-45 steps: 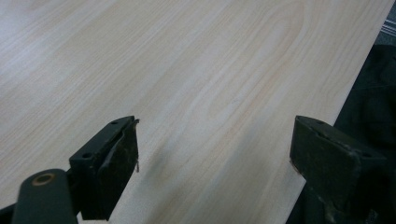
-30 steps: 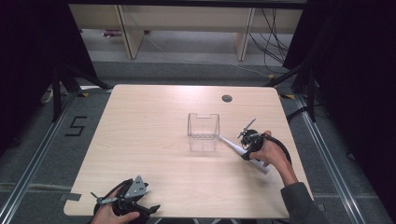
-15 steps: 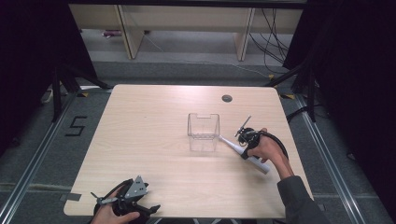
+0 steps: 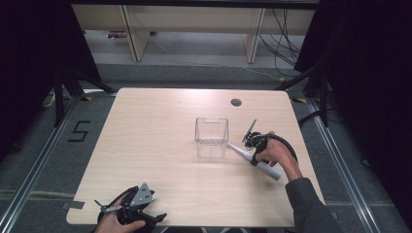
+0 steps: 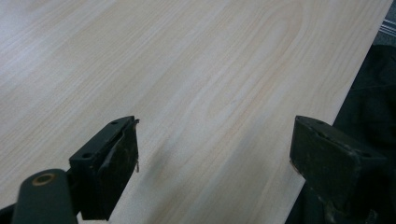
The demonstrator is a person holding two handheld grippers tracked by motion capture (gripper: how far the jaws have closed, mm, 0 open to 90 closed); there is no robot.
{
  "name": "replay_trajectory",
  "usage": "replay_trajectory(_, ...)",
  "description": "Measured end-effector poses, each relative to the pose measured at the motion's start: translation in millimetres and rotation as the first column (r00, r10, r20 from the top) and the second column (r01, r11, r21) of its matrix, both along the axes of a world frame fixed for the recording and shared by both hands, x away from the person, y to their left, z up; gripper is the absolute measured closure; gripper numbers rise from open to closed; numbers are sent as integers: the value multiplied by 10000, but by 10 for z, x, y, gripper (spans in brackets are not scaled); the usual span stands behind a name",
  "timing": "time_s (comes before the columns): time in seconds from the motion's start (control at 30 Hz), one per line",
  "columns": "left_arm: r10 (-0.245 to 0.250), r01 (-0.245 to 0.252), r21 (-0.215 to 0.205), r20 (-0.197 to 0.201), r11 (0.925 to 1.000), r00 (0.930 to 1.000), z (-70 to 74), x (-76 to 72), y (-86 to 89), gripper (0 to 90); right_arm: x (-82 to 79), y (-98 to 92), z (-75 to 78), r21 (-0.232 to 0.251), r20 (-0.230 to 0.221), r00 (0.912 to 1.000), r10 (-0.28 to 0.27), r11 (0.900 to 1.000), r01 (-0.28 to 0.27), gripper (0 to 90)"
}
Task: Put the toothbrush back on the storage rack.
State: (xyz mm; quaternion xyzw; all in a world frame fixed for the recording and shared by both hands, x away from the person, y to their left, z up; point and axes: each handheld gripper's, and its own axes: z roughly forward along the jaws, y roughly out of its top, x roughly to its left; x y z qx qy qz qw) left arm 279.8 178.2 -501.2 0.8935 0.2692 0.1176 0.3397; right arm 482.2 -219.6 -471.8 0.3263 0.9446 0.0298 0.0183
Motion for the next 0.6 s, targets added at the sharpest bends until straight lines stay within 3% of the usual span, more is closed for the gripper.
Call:
replay_trajectory(0.07,20,-20,-37,-10,10000,10000,-1,-2,-2,148,7,22,3,-155,-132,9997,-220,9996,218,661)
replay_trajectory(0.27,29,-29,-48,-13,10000,10000,3,-4,0,148,50,29,7,-177,-468,9987,-205,9996,197,663)
replay_trajectory(0.4,-3,3,-21,-77,10000,10000,4,1,4,148,58,16,14,-348,-487,9982,-339,9989,322,663)
replay_trajectory(0.5,-7,7,-20,-76,10000,10000,5,3,4,148,57,12,11,-320,-471,9983,-335,9990,320,664)
replay_trajectory(0.53,38,-38,-78,-3,10000,10000,3,-1,2,148,56,7,9,-84,-539,9978,-391,9992,387,664)
replay_trajectory(0.6,2,-2,-27,-58,10000,10000,7,4,6,148,59,-15,9,-188,-496,9981,-373,9992,364,665)
